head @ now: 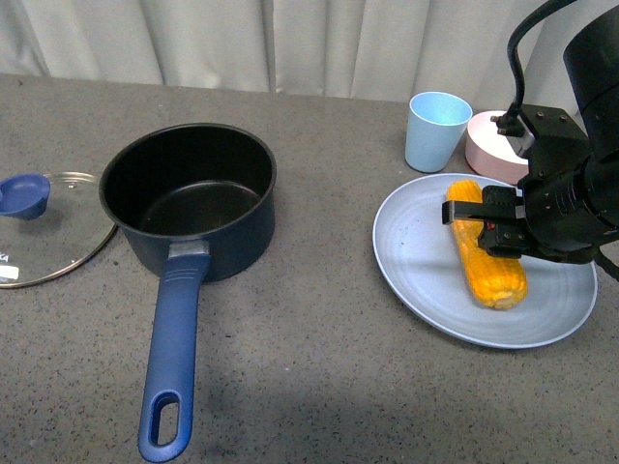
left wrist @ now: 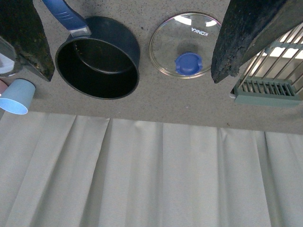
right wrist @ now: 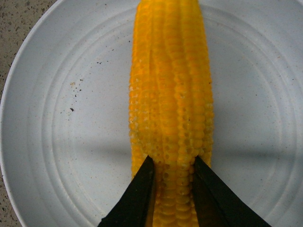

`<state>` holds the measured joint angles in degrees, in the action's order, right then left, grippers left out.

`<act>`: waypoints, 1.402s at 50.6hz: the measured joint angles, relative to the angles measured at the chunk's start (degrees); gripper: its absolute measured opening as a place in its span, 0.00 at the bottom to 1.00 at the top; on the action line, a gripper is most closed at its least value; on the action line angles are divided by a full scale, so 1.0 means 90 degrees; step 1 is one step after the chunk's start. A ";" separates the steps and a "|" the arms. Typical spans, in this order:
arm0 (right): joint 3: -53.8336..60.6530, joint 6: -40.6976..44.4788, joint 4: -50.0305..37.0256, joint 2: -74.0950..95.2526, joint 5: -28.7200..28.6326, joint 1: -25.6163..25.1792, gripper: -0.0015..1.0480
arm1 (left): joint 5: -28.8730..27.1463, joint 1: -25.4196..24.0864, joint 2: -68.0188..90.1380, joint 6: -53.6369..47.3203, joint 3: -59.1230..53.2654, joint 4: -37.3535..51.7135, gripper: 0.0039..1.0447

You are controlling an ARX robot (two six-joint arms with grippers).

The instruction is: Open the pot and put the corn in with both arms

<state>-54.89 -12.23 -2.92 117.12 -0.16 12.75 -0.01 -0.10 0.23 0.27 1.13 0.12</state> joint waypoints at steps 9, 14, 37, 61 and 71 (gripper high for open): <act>0.0024 0.0022 -0.0010 -0.0102 -0.0083 -0.0010 0.05 | 0.0000 0.0000 0.0000 0.0000 0.0000 0.0000 0.94; 0.0160 -0.0126 -0.0100 -0.0442 -0.0719 -0.0085 0.04 | 0.0000 0.0000 0.0000 0.0000 0.0000 0.0000 0.94; -0.1486 -0.2727 -0.0738 -0.0270 -0.3368 0.0857 0.03 | 0.0000 0.0002 0.0000 0.0000 0.0000 0.0000 0.94; -0.3041 -0.3300 0.0051 0.0811 -0.3155 0.2057 0.03 | 0.0000 0.0000 0.0000 0.0000 0.0000 0.0000 0.94; -0.3043 -0.3339 0.0073 0.0818 -0.3145 0.2050 0.23 | 0.0000 0.0000 0.0000 0.0000 0.0000 0.0000 0.94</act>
<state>-82.28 -42.28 -2.26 124.49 -28.47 31.20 -0.01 -0.10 0.23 0.27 1.13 0.12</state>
